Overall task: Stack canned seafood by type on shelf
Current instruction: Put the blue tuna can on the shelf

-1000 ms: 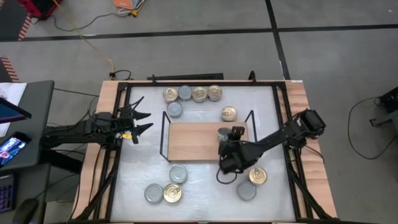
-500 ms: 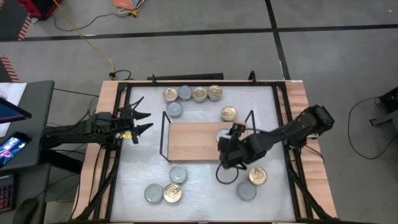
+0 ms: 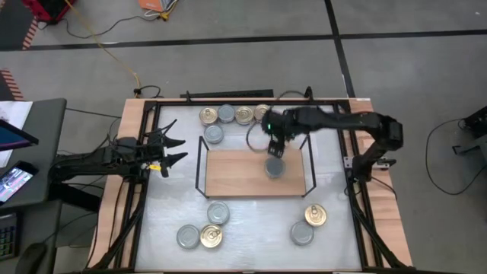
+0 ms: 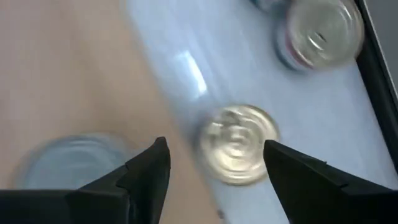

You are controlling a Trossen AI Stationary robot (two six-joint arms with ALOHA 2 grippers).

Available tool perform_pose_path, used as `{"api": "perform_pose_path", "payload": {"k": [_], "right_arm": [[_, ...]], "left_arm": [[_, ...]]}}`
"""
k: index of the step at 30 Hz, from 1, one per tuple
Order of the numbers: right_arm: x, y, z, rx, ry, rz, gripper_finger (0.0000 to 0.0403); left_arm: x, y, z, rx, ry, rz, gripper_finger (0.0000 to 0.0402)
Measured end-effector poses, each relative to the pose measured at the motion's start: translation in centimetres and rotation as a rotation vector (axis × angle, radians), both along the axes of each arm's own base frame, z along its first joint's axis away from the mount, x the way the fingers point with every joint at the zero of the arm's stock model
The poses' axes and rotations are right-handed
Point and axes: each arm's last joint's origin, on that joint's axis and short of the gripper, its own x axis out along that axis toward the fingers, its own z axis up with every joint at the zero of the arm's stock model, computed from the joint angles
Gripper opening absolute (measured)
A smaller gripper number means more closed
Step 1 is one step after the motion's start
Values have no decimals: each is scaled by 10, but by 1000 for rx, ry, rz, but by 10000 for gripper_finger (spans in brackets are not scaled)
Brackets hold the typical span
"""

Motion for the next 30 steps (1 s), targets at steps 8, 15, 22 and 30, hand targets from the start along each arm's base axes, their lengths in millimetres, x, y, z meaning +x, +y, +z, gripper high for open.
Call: {"api": "perform_pose_path", "payload": {"k": [8,15,22,30], "right_arm": [[-27,-72,-33,172,-37,-150,289],[-45,-98,-40,245,-79,-171,289],[-58,-103,-60,263,-59,-196,288],[-61,-101,-74,277,-69,-192,251]], "left_arm": [[0,0,-2,-2,21,-2,228],[0,0,-3,-14,30,-2,228],[-1,0,-5,-40,40,0,228],[-1,0,-5,-44,38,0,228]]}}
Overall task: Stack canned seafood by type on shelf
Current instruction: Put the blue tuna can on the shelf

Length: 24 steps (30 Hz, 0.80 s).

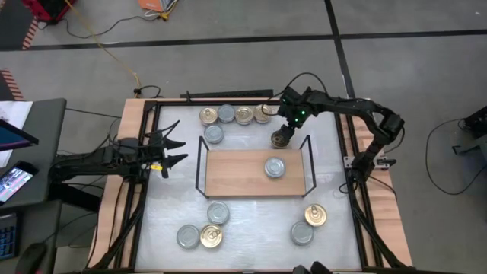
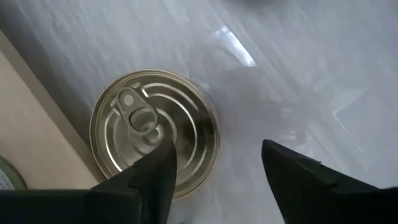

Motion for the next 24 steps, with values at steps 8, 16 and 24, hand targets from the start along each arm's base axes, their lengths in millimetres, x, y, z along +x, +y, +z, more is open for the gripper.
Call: {"api": "perform_pose_path", "payload": {"k": [8,16,24], "right_arm": [[-1,0,-1,5,5,-4,168],[0,-1,-13,29,74,-32,124],[0,-3,-18,36,99,-41,104]], "left_arm": [[0,-1,0,-5,-1,-21,228],[0,-1,0,-8,-2,-25,228],[0,-1,0,-10,-3,-29,228]]}}
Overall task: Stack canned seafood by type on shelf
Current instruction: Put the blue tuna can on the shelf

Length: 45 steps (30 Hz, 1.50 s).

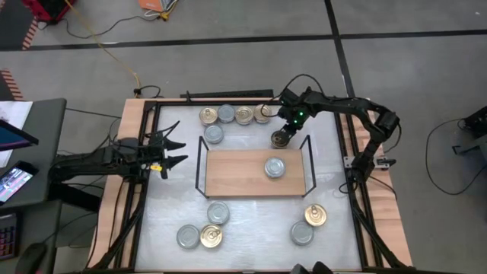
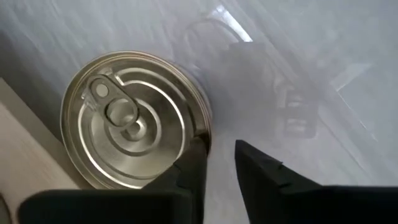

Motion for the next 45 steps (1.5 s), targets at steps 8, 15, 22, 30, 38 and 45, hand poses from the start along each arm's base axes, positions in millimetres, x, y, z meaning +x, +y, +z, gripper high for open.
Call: {"api": "perform_pose_path", "payload": {"k": [8,15,22,30,38,45], "right_arm": [[-21,-14,0,58,55,-205,13],[-42,-28,-3,75,120,-344,26],[-56,-39,13,-4,110,-405,30],[-54,-23,78,-188,12,-300,128],[-21,16,86,-236,-18,-220,288],[0,23,61,-221,80,-294,349]], "left_arm": [[0,0,0,-1,0,0,228],[0,0,0,-7,-1,1,228],[0,0,0,-4,-3,2,228],[0,0,1,11,-7,1,228],[0,0,2,4,-19,-7,228],[1,-1,4,-9,-43,-46,228]]}}
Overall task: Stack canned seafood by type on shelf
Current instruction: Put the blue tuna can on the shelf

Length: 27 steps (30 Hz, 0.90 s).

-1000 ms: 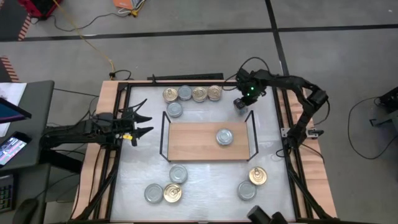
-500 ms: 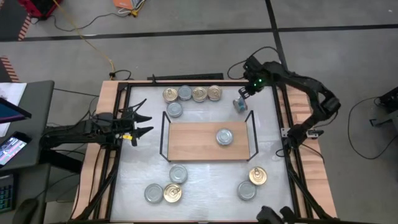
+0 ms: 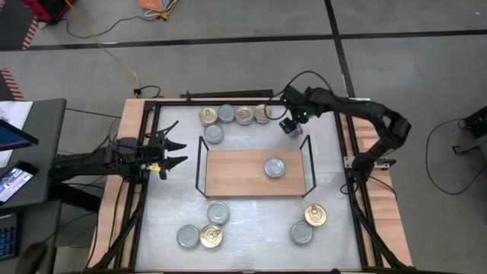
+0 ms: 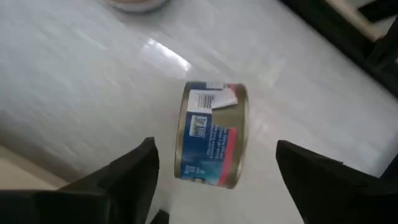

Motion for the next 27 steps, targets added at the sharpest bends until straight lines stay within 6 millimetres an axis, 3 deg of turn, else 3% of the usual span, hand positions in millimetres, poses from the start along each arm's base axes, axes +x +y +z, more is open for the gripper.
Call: {"api": "perform_pose_path", "payload": {"k": [7,13,19,23,27], "right_arm": [[5,-5,-32,94,133,-40,335],[10,-8,-47,120,183,1,297],[9,-8,-47,119,197,64,214],[13,-1,-39,96,187,157,213],[33,24,-23,-38,122,415,213]], "left_arm": [[0,0,0,15,-2,-4,228],[0,0,1,18,-7,-3,228],[0,0,1,19,-8,0,228],[0,0,1,19,-8,0,228],[0,0,1,19,-8,0,228]]}}
